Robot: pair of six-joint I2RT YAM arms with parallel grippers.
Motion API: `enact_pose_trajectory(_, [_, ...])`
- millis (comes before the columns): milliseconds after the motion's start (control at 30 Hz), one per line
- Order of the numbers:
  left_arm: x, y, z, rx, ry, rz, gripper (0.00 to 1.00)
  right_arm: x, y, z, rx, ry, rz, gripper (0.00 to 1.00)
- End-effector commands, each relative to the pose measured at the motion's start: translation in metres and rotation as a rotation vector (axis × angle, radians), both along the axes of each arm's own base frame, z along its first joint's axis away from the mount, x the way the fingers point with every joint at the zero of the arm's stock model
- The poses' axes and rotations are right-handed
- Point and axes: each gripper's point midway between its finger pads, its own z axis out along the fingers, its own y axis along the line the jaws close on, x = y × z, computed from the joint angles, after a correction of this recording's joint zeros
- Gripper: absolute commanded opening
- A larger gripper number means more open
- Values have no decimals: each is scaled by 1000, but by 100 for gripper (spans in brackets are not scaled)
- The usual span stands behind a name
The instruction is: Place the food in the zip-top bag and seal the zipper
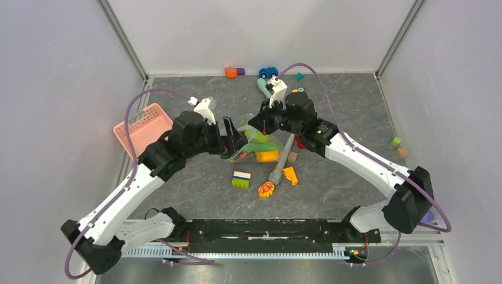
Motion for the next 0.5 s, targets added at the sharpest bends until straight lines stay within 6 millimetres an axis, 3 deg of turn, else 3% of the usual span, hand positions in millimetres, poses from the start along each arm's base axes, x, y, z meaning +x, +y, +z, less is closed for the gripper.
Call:
enact_pose_trajectory(0, [-6, -1, 14, -38, -85, -48, 100, 1, 3, 7, 23, -46, 38, 0])
enact_pose_trajectory(133, [-4, 7, 21, -37, -110, -10, 100, 5, -4, -2, 14, -27, 36, 0])
enact_pose_trajectory(300, [3, 37, 12, 91, -132, 96, 100, 23, -25, -7, 3, 2, -42, 0])
enact_pose_trajectory(467, [2, 53, -23, 232, -78, 112, 100, 29, -32, -9, -11, 22, -55, 0])
